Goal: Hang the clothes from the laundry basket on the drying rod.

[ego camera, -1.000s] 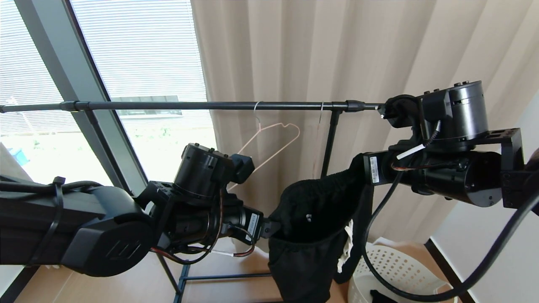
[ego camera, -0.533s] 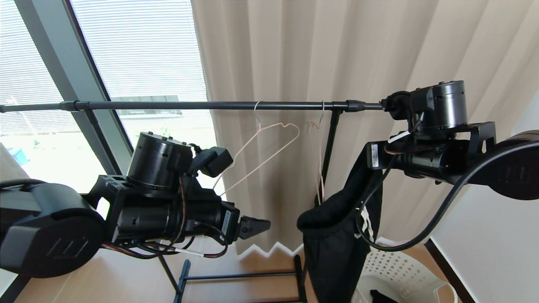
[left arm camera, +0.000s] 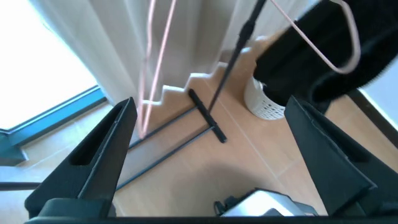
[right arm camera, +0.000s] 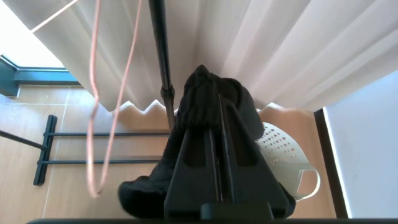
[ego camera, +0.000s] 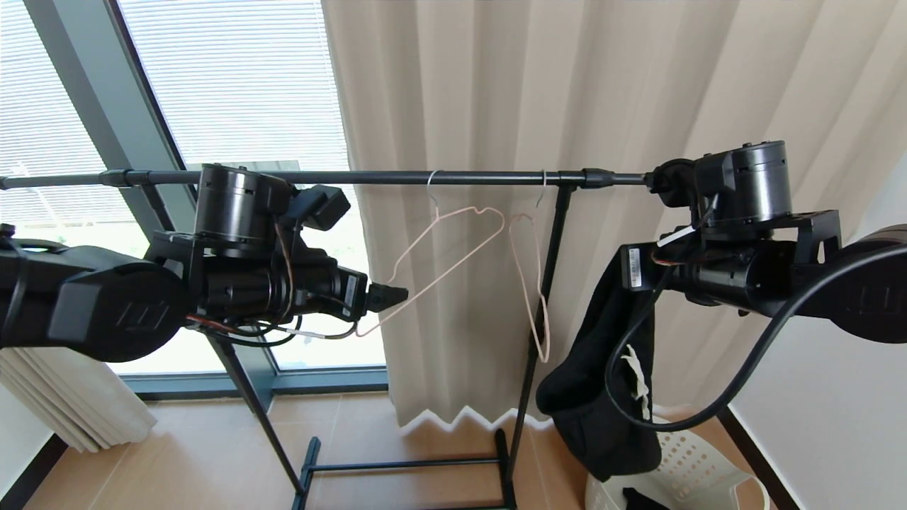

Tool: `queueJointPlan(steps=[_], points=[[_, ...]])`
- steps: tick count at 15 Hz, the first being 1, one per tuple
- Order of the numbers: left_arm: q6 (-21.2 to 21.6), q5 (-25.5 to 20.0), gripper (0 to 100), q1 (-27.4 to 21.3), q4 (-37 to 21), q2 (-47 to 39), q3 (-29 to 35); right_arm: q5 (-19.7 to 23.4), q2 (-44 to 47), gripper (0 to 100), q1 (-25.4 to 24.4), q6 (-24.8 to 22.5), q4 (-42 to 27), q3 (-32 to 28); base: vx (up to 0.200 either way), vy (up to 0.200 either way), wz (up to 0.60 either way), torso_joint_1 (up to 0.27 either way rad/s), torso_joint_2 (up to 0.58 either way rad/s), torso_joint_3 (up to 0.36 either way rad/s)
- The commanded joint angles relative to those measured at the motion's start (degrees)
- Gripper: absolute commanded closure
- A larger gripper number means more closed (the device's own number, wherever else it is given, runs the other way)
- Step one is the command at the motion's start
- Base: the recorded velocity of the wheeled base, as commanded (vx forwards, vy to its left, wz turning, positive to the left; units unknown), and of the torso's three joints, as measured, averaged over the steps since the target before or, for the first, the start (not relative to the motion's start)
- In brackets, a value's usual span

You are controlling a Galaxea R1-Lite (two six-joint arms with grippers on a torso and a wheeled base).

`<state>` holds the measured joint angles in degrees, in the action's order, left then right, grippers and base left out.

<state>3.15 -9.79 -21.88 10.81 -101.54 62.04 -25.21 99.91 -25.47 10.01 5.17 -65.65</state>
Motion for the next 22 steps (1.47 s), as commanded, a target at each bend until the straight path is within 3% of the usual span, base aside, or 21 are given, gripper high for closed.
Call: queueJointPlan(steps=[1, 5, 9, 15, 16, 22], points=[[1.1, 0.9, 0, 1.0, 0.0, -8.8, 7.6, 0.0, -2.3, 100, -1.0, -0.6, 0.0, 1.2, 0.000, 0.000, 0.00, 0.000, 0.00, 0.000], [2.7, 3.4, 0, 1.8, 6.1, -19.1, 15.4, 0.1, -4.2, 100, -2.5, -1.4, 0.0, 2.5, 0.000, 0.000, 0.00, 0.000, 0.00, 0.000], [7.1, 3.3, 0, 2.8, 10.2, -25.2, 19.3, 0.0, -4.5, 100, -2.7, -1.4, 0.1, 3.1, 0.000, 0.000, 0.00, 0.000, 0.00, 0.000], [7.2, 3.8, 0, 2.8, 10.5, -29.9, 22.6, 0.1, -4.2, 100, -3.3, -1.4, 0.2, 3.2, 0.000, 0.000, 0.00, 0.000, 0.00, 0.000], [7.3, 4.7, 100, 2.8, 10.5, -29.9, 22.8, 0.1, -4.2, 100, -3.3, -1.4, 0.2, 3.2, 0.000, 0.000, 0.00, 0.000, 0.00, 0.000], [6.7, 5.0, 100, 2.5, 10.5, -27.5, 22.2, 0.1, -4.5, 100, -3.3, -1.4, 0.2, 3.2, 0.000, 0.000, 0.00, 0.000, 0.00, 0.000]])
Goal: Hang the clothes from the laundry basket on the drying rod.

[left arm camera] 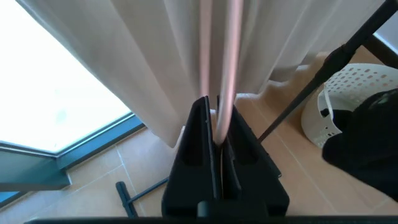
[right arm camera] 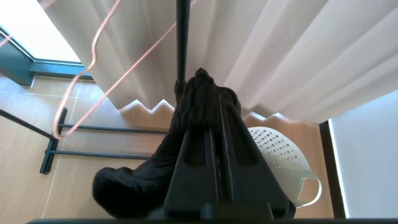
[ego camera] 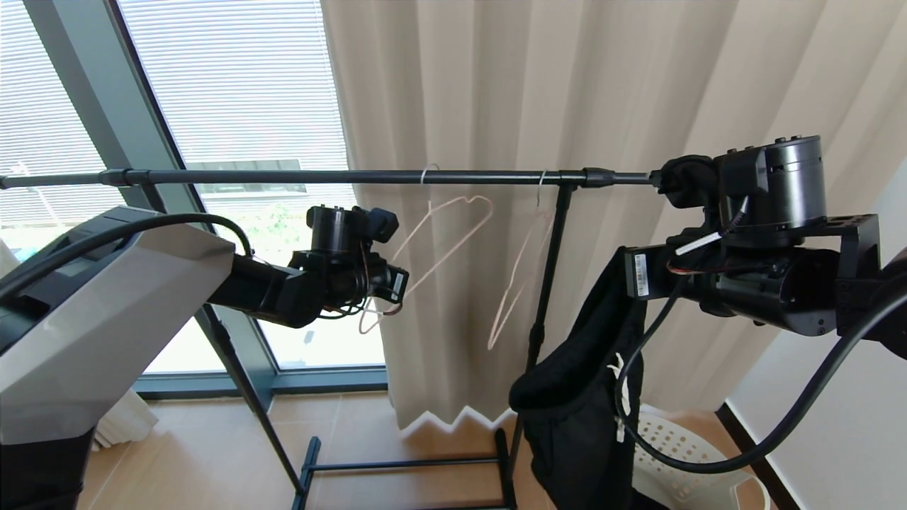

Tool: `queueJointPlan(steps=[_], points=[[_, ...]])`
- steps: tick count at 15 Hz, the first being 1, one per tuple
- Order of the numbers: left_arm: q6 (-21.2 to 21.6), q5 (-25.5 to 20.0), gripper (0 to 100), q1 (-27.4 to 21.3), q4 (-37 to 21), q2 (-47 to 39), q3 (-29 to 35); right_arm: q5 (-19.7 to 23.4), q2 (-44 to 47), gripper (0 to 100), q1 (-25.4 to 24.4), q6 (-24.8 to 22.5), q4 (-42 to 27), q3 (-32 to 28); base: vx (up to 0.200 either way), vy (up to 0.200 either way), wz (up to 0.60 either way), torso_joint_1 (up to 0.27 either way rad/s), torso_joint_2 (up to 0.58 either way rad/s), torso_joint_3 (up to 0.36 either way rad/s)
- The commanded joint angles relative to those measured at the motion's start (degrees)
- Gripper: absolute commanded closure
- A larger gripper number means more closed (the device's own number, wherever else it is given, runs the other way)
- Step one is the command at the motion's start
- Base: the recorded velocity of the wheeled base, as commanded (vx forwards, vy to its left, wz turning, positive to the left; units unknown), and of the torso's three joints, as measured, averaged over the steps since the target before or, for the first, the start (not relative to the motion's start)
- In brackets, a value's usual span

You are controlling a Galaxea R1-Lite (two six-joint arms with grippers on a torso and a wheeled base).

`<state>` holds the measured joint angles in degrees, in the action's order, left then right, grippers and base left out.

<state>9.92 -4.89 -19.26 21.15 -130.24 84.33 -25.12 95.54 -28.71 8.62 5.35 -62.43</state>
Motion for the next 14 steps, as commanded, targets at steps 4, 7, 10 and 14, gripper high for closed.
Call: queueJointPlan(steps=[4, 7, 10, 14], points=[[-0.6, 0.1, 100, -0.8, 0.0, 5.9, -2.9, 0.0, -0.6, 100, 0.0, 0.0, 0.0, 0.0, 0.000, 0.000, 0.00, 0.000, 0.00, 0.000], [-0.1, 0.1, 100, -1.7, 0.1, 11.9, -10.0, 0.0, -0.8, 100, 0.0, 0.0, 0.0, 0.1, 0.000, 0.000, 0.00, 0.000, 0.00, 0.000], [0.0, 0.1, 100, -2.6, 0.2, 18.0, -18.0, 0.0, -1.9, 100, 0.0, 0.0, -0.1, 0.4, 0.000, 0.000, 0.00, 0.000, 0.00, 0.000], [0.0, 0.1, 100, -5.4, 5.0, 28.3, -33.5, -0.1, -3.4, 100, -0.6, -0.1, -0.1, 1.1, 0.000, 0.000, 0.00, 0.000, 0.00, 0.000]])
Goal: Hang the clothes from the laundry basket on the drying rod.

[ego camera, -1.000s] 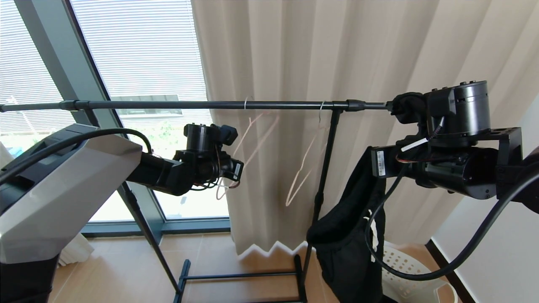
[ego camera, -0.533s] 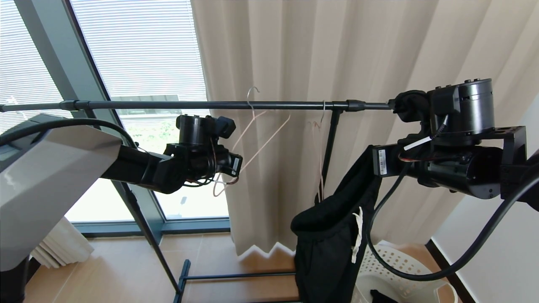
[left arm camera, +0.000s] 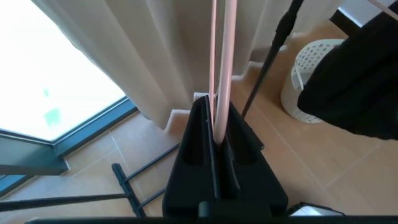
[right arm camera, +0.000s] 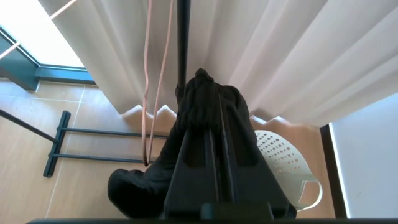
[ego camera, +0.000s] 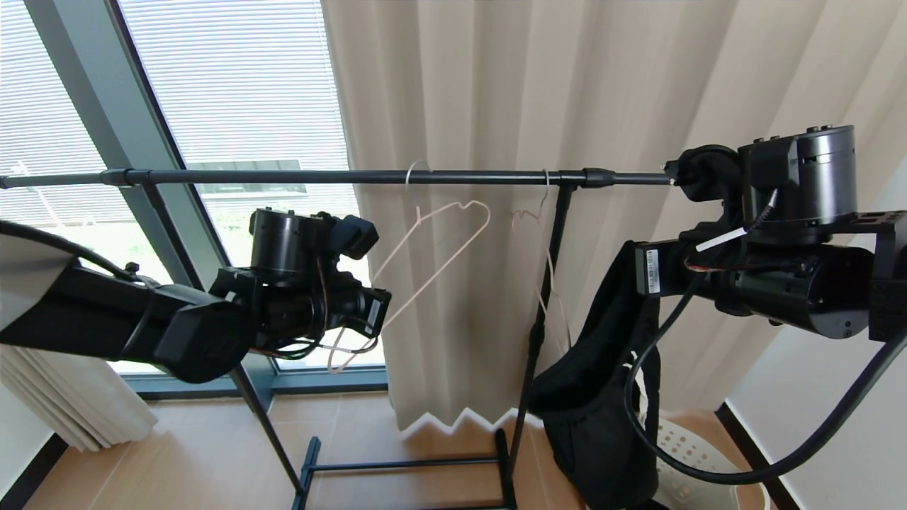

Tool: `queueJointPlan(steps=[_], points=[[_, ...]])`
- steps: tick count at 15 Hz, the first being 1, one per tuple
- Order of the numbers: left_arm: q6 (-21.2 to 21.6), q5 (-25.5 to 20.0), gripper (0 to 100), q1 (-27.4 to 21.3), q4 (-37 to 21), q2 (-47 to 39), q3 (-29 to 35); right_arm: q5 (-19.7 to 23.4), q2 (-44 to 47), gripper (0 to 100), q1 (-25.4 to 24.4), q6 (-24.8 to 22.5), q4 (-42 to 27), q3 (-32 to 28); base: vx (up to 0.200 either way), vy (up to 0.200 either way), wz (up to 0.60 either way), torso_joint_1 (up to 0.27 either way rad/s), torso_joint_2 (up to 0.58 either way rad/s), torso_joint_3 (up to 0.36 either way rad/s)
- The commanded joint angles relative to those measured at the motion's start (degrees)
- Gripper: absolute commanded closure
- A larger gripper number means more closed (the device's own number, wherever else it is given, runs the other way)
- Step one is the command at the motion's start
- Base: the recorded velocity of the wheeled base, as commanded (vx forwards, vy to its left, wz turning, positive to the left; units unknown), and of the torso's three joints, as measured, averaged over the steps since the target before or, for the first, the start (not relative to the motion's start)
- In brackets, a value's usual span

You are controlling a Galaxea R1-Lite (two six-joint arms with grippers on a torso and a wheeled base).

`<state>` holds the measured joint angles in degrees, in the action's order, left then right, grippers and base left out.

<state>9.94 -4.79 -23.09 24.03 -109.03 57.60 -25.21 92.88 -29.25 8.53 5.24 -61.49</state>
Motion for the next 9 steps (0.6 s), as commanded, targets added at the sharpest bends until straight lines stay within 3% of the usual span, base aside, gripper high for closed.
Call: queueJointPlan(steps=[1, 3, 4, 6, 9], points=[[0.1, 0.4, 100, -2.6, 3.7, 10.0, -10.8, 0.0, -0.9, 100, -0.1, 0.0, 0.0, 0.2, 0.000, 0.000, 0.00, 0.000, 0.00, 0.000], [0.6, 0.8, 100, -3.5, 3.8, 13.1, -14.1, -0.1, -0.9, 100, -0.2, 0.0, -0.1, 0.3, 0.000, 0.000, 0.00, 0.000, 0.00, 0.000], [0.7, 0.8, 100, -5.9, 3.9, 17.6, -19.6, -0.1, -1.6, 100, -0.5, 0.0, -0.1, 0.4, 0.000, 0.000, 0.00, 0.000, 0.00, 0.000], [1.0, 0.8, 100, -8.5, 4.4, 21.2, -24.0, -0.8, -1.7, 100, -0.5, -0.3, -0.2, 1.3, 0.000, 0.000, 0.00, 0.000, 0.00, 0.000], [1.3, 0.6, 100, -10.6, 7.8, 24.4, -30.1, -2.9, -1.3, 100, -0.5, -2.8, -0.1, 1.5, 0.000, 0.000, 0.00, 0.000, 0.00, 0.000]])
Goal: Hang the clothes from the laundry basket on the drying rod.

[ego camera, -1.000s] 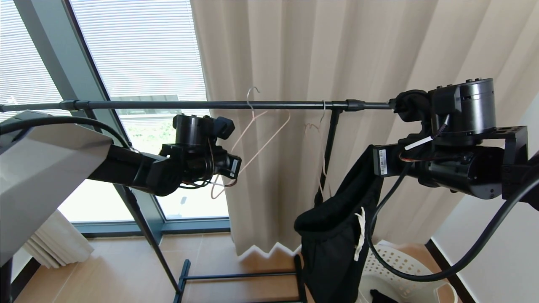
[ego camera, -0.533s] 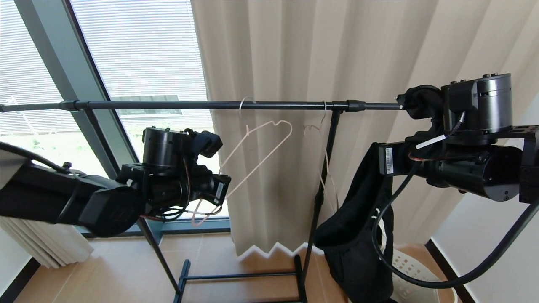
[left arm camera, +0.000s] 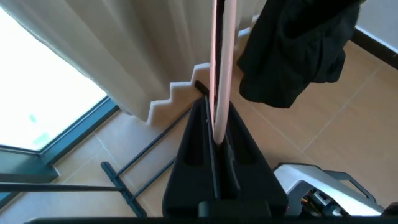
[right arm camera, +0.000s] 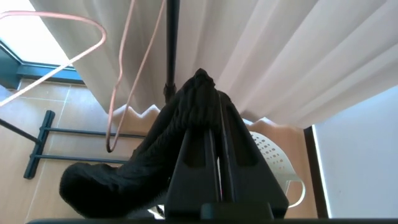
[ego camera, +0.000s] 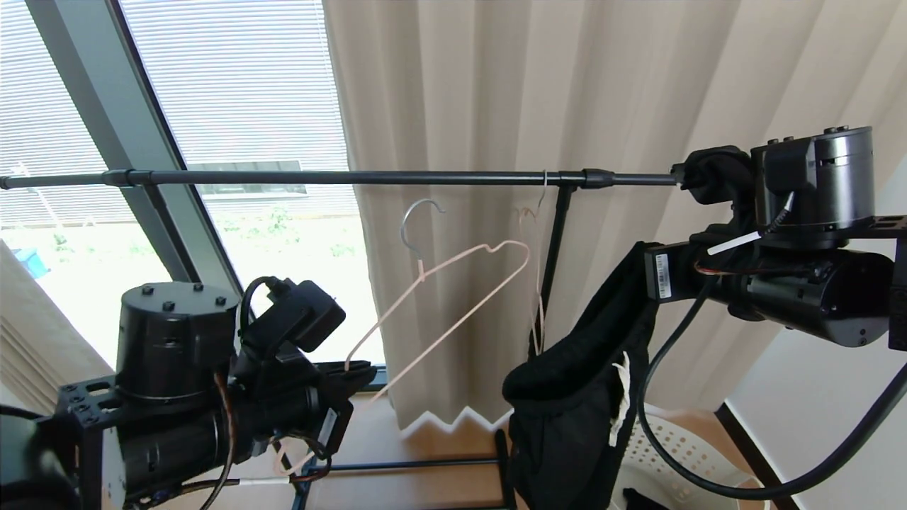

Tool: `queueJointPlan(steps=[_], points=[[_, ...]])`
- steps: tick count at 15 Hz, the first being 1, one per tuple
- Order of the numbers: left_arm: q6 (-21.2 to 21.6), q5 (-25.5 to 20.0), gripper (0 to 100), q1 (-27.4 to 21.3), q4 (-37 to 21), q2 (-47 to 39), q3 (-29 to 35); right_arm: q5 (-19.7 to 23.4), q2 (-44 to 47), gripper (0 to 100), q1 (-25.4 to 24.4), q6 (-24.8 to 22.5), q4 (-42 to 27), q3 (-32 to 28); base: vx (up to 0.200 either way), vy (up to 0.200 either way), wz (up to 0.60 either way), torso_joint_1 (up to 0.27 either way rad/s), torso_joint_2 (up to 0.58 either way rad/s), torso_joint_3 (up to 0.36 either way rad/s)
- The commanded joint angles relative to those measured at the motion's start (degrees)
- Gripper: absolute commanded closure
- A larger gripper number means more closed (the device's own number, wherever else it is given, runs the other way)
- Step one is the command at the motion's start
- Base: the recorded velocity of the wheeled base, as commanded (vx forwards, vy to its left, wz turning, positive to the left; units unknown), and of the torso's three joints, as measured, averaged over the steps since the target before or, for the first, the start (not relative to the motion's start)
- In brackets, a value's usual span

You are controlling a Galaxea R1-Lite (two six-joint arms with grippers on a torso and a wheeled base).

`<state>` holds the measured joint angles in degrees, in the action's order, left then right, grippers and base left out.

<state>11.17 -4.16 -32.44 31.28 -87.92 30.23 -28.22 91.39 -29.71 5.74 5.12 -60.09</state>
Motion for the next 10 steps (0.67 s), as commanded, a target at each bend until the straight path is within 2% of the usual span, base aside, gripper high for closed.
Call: queueJointPlan(steps=[1, 5, 8, 10], points=[[0.1, -0.1, 100, -1.6, 4.8, 3.5, -5.6, -1.2, 0.5, 100, 0.0, -0.2, 0.0, 0.6, 0.000, 0.000, 0.00, 0.000, 0.00, 0.000], [0.1, -1.7, 100, -3.5, 17.8, 2.0, -14.4, -3.2, 3.0, 100, 0.3, -1.7, 0.1, 1.0, 0.000, 0.000, 0.00, 0.000, 0.00, 0.000], [0.2, -5.3, 100, -3.8, 19.3, 2.0, -16.0, -4.2, 5.0, 100, 1.1, -1.8, 0.2, 0.1, 0.000, 0.000, 0.00, 0.000, 0.00, 0.000], [0.2, -5.9, 100, -5.4, 19.3, 2.2, -17.1, -4.2, 5.0, 100, 1.3, -1.8, 0.2, 0.0, 0.000, 0.000, 0.00, 0.000, 0.00, 0.000]])
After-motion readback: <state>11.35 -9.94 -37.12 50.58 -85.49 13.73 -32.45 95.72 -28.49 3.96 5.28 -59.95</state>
